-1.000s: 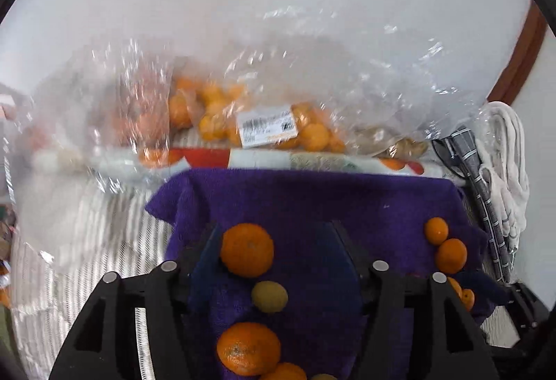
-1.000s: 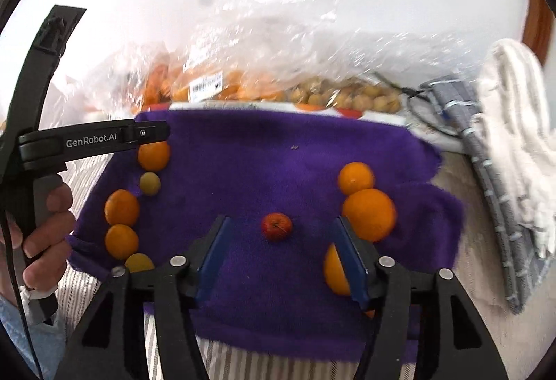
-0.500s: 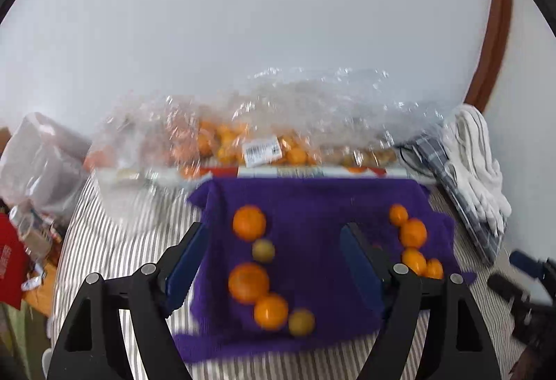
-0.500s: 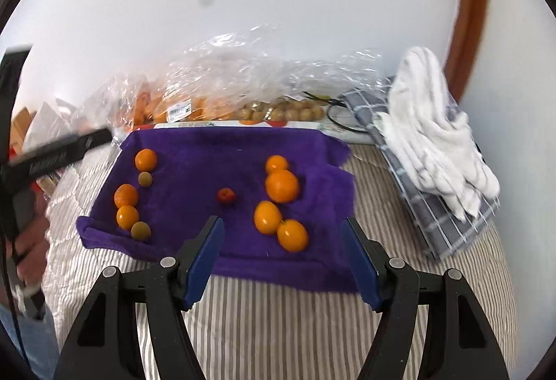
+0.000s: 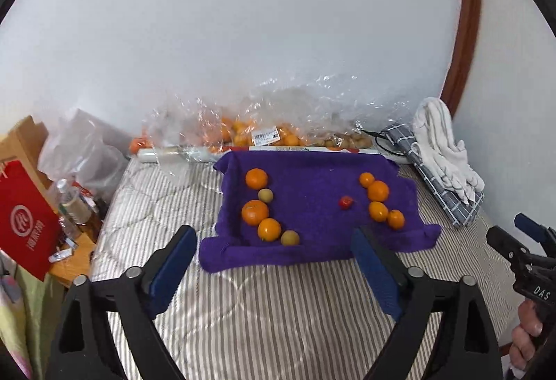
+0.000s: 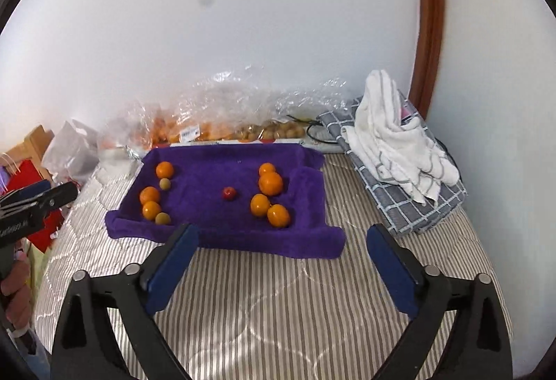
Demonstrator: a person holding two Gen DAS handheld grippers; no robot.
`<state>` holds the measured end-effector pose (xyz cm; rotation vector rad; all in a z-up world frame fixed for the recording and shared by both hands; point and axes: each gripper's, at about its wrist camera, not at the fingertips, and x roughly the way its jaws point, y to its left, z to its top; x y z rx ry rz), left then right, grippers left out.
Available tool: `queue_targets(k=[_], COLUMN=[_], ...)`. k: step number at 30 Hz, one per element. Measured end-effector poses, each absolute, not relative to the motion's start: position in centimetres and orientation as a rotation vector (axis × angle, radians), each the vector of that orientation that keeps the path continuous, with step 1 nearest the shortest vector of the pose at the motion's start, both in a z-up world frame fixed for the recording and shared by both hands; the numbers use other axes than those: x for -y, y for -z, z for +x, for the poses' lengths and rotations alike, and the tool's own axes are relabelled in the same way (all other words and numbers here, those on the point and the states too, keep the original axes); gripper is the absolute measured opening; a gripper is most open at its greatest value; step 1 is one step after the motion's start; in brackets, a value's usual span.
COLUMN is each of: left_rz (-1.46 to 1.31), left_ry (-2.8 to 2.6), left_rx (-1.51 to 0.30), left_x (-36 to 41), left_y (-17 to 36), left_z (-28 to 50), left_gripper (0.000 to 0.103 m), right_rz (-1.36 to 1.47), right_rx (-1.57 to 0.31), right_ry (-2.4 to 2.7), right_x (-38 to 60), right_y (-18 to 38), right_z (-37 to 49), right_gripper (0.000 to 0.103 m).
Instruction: Organize fruits
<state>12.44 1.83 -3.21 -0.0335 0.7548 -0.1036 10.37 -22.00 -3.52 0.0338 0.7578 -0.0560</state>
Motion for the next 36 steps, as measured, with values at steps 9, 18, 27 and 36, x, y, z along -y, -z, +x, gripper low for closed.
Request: queue_targets(k=[9,18,27,36], left_rz=[-0.012,0.008,0.014,-0.012], left_ry=[0.087,0.103,0.111,0.113], left_rx=[-0.691,-0.676,-0.671,-0.668], left_x=[-0.2,1.9,2.8,2.3], left_y=[1.7,1.3,1.1,0.6], left_z=[7.4,5.0,3.9,3.9], left_gripper=[0.094,0.094,0.094,0.094], right_rz=[0.047,0.083,0.023,-0.01], right_rx=[-0.737,-0.721,-0.699,-0.689], right_ry=[0.064,0.049,0.03,0.012], right_x=[23.3,24.6,22.8,21.6], right_y=[2.8,2.3,2.3,2.1], right_z=[6.1,3.0,2.0,1.6], right_gripper=[0.101,0.101,0.101,0.101])
